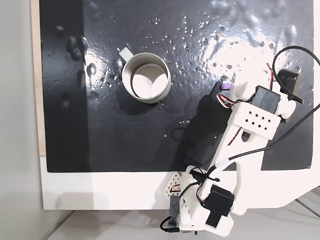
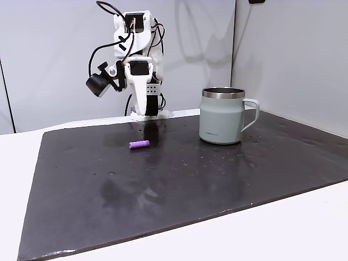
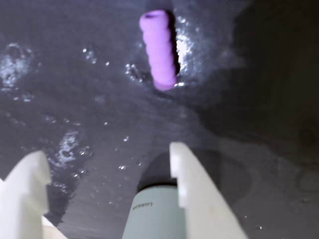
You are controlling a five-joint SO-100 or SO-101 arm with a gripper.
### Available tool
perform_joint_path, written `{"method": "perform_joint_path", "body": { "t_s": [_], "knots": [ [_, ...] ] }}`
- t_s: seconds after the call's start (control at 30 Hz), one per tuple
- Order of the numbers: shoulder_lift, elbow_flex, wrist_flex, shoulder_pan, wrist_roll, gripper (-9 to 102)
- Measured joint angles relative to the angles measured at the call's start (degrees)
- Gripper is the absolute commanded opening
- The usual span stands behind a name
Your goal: Grasp a pengrip and put it in the cup.
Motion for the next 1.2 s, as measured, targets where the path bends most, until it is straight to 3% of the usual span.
{"method": "perform_joint_path", "body": {
  "t_s": [0.73,1.03,1.2],
  "knots": [
    [-9.76,9.67,-11.25,3.43,-7.73,22],
    [-12.57,9.76,-13.27,4.48,-8.35,1],
    [-12.74,9.76,-13.27,4.48,-8.35,0]
  ]
}}
